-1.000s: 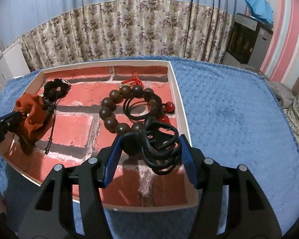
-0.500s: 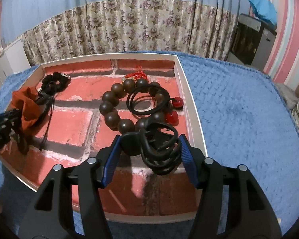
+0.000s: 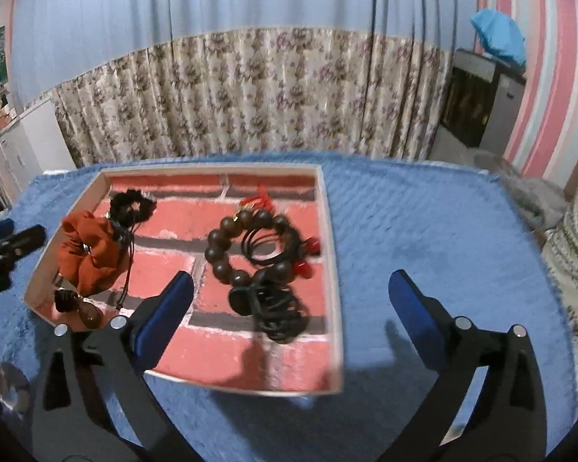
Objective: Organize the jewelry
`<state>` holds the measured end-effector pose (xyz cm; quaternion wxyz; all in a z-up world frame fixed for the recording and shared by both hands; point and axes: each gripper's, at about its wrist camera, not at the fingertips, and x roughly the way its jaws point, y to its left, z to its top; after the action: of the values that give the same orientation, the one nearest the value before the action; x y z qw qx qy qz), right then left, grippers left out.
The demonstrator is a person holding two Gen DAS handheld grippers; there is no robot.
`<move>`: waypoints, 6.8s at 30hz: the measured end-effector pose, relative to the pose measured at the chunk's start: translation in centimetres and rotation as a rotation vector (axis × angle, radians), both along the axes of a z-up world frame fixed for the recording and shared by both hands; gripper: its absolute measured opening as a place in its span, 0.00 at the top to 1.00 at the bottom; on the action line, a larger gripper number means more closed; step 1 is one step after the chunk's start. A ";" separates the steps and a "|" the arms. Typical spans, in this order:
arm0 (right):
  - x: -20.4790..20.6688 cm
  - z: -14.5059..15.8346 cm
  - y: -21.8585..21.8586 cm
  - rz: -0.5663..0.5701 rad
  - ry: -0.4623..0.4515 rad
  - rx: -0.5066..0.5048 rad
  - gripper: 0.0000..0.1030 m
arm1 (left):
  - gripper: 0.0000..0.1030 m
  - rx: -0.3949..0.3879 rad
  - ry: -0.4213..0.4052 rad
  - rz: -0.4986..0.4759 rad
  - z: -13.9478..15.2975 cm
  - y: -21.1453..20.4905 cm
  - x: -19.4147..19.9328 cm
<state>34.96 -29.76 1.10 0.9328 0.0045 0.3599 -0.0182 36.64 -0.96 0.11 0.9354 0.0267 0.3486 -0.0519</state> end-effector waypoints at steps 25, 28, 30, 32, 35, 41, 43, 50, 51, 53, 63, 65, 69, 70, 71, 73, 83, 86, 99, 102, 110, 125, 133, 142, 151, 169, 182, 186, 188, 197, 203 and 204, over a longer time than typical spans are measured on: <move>-13.0 -1.1 -8.2 -0.166 -0.036 -0.067 0.04 | 0.04 0.002 -0.094 0.084 -0.8 8.0 -14.7; -13.4 -2.8 -9.4 -0.200 -0.004 -0.055 0.04 | 0.04 0.006 -0.062 0.081 -2.3 8.6 -15.7; -13.6 -3.8 -10.1 -0.215 0.017 -0.039 0.04 | 0.04 0.025 -0.043 0.089 -3.2 8.7 -15.9; -13.6 -4.9 -10.8 -0.234 0.040 -0.021 0.04 | 0.04 0.039 -0.031 0.099 -3.9 8.8 -16.1; -13.7 -5.7 -11.5 -0.255 0.054 -0.012 0.04 | 0.04 0.024 -0.012 0.105 -4.8 9.3 -16.4; -13.8 -6.7 -12.2 -0.288 0.043 -0.017 0.05 | 0.04 0.017 0.016 0.143 -6.3 10.5 -16.4; -13.8 -7.1 -12.2 -0.287 0.058 -0.019 0.08 | 0.05 0.022 0.042 0.148 -7.0 10.8 -16.2; -13.5 -7.5 -12.3 -0.287 0.079 -0.017 0.17 | 0.05 -0.021 0.068 0.115 -7.6 10.8 -15.9; -13.4 -7.7 -12.4 -0.285 0.086 -0.015 0.18 | 0.05 -0.013 0.067 0.108 -7.6 10.6 -15.9; -13.3 -7.8 -12.5 -0.285 0.096 -0.013 0.24 | 0.05 0.007 0.054 0.092 -7.6 10.0 -16.0; -12.9 -8.3 -12.8 -0.292 0.134 0.002 0.43 | 0.38 0.015 0.050 0.029 -7.8 9.0 -15.9; -12.7 -8.5 -12.8 -0.288 0.145 0.003 0.45 | 0.40 0.000 0.052 0.025 -7.8 9.2 -15.8; -12.6 -8.6 -12.5 -0.275 0.153 -0.003 0.51 | 0.53 -0.011 0.053 0.017 -7.8 9.2 -15.8; -12.6 -8.6 -12.5 -0.274 0.152 -0.003 0.53 | 0.55 -0.011 0.049 0.018 -7.8 9.2 -15.9; -12.6 -8.6 -12.5 -0.271 0.151 -0.002 0.56 | 0.57 -0.014 0.047 0.015 -7.8 9.2 -15.9; -12.6 -8.6 -12.5 -0.268 0.152 -0.001 0.58 | 0.61 -0.013 0.040 0.013 -7.7 9.1 -15.9; -12.4 -8.8 -11.9 -0.250 0.157 -0.013 0.67 | 0.75 -0.007 0.037 -0.024 -7.8 8.5 -15.9; -12.3 -8.8 -11.8 -0.244 0.160 -0.018 0.71 | 0.76 -0.025 0.066 -0.032 -8.2 8.7 -15.4; -12.3 -8.7 -11.9 -0.226 0.156 0.004 0.89 | 0.92 -0.099 0.091 -0.019 -8.3 9.7 -15.1; -12.7 -8.2 -12.1 -0.233 0.116 0.010 0.91 | 0.93 -0.080 0.064 -0.030 -7.9 9.2 -15.6; -13.6 -4.2 -11.0 -0.211 -0.008 -0.019 0.91 | 0.93 -0.091 0.024 -0.045 -5.9 8.7 -16.2; -9.4 2.4 -5.6 -0.061 -0.099 0.012 0.91 | 0.93 -0.113 -0.070 -0.087 2.2 5.0 -12.8; -4.9 3.2 -1.1 0.031 -0.115 0.086 0.91 | 0.93 -0.168 -0.065 -0.096 2.7 1.5 -7.1; -2.0 0.0 2.1 0.067 -0.097 0.105 0.91 | 0.93 -0.181 -0.012 -0.104 -1.5 -1.3 -2.4; -0.9 -4.0 2.4 0.057 -0.028 0.086 0.91 | 0.93 -0.157 0.026 -0.065 -5.3 -1.0 -0.4; -0.9 -6.3 2.2 0.041 0.033 0.054 0.90 | 0.90 -0.074 0.011 -0.029 -6.9 -0.3 -0.6; -1.1 -7.0 1.8 0.030 0.063 0.049 0.82 | 0.43 -0.021 -0.009 -0.021 -6.8 -0.8 -1.6; -1.1 -6.7 1.4 0.010 0.075 0.065 0.68 | 0.43 0.006 -0.005 -0.036 -6.7 -1.6 -2.1; -1.2 -6.2 1.2 0.005 0.070 0.070 0.49 | 0.43 0.020 -0.011 -0.038 -6.1 -2.0 -2.4; -4.1 -1.2 0.8 -0.012 -0.028 0.028 0.04 | 0.06 -0.014 -0.122 0.020 0.5 1.4 -6.5; -7.8 1.2 1.1 -0.012 -0.072 -0.005 0.04 | 0.04 0.028 -0.151 0.045 2.3 2.4 -11.0; -8.7 1.4 1.2 -0.013 -0.085 -0.012 0.04 | 0.04 0.031 -0.151 0.054 2.4 2.5 -11.6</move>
<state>26.31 -28.57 2.47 0.9471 0.0020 0.3199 -0.0261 25.01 1.49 2.48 0.9597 0.0354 0.2782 -0.0189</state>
